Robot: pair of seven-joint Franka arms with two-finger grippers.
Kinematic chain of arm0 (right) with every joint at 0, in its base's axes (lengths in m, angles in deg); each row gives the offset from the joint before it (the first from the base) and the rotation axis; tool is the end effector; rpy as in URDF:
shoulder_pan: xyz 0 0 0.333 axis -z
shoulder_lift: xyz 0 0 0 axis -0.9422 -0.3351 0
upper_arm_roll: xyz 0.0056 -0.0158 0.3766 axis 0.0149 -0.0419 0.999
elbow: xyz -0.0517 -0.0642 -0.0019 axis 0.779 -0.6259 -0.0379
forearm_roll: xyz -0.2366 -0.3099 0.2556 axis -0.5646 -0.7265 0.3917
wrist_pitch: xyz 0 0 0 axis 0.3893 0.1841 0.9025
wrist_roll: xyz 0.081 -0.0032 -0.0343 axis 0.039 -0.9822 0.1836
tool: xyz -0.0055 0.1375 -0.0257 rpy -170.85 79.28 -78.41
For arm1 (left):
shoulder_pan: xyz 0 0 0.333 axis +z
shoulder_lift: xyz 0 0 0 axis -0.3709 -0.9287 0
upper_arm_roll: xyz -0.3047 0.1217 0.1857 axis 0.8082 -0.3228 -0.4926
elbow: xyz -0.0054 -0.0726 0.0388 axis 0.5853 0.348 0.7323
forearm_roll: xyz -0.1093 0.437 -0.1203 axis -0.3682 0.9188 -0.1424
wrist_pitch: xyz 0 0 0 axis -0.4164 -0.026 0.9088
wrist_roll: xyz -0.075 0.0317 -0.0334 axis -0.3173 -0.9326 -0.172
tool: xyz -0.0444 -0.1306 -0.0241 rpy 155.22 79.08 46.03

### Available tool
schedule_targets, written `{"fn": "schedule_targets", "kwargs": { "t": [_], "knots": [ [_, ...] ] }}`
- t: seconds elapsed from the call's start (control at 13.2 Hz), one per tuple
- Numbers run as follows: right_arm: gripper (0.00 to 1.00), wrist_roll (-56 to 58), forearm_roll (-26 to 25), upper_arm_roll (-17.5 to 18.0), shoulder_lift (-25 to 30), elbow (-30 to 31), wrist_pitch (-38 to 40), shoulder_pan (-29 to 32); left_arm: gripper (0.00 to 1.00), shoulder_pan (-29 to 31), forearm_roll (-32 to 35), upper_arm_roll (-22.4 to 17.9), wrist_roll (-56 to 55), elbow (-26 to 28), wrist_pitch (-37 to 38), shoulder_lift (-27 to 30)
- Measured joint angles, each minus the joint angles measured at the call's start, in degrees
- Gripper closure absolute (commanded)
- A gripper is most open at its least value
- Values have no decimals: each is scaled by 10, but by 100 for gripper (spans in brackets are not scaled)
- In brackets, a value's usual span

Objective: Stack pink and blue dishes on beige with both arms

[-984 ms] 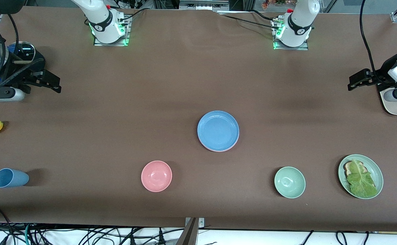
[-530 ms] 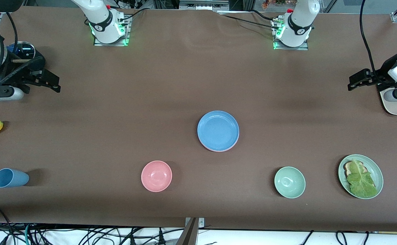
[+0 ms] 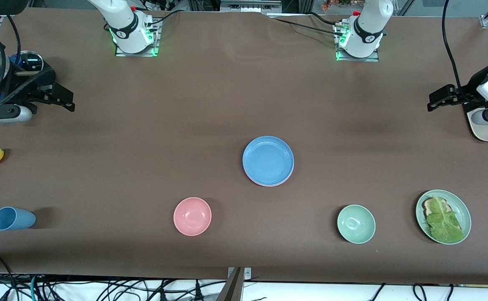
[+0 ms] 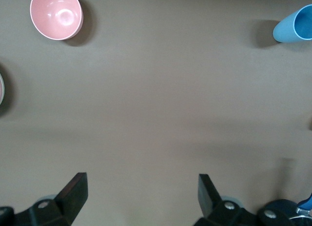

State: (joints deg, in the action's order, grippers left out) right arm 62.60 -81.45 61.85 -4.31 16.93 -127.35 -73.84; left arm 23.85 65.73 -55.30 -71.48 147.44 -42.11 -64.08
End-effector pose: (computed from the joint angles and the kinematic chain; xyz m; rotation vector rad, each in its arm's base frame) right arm 0.6628 0.0766 0.6418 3.1372 0.1243 -0.0613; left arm 0.6405 0.0019 0.6169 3.1362 -0.0102 -0.1700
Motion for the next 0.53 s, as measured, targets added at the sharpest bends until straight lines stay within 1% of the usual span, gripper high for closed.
{"fn": "schedule_targets", "kwargs": {
  "t": [0.53],
  "knots": [
    [0,0,0,0,0,0,9,0,0,-2,0,0,0,0,0,-4]
  ]
}}
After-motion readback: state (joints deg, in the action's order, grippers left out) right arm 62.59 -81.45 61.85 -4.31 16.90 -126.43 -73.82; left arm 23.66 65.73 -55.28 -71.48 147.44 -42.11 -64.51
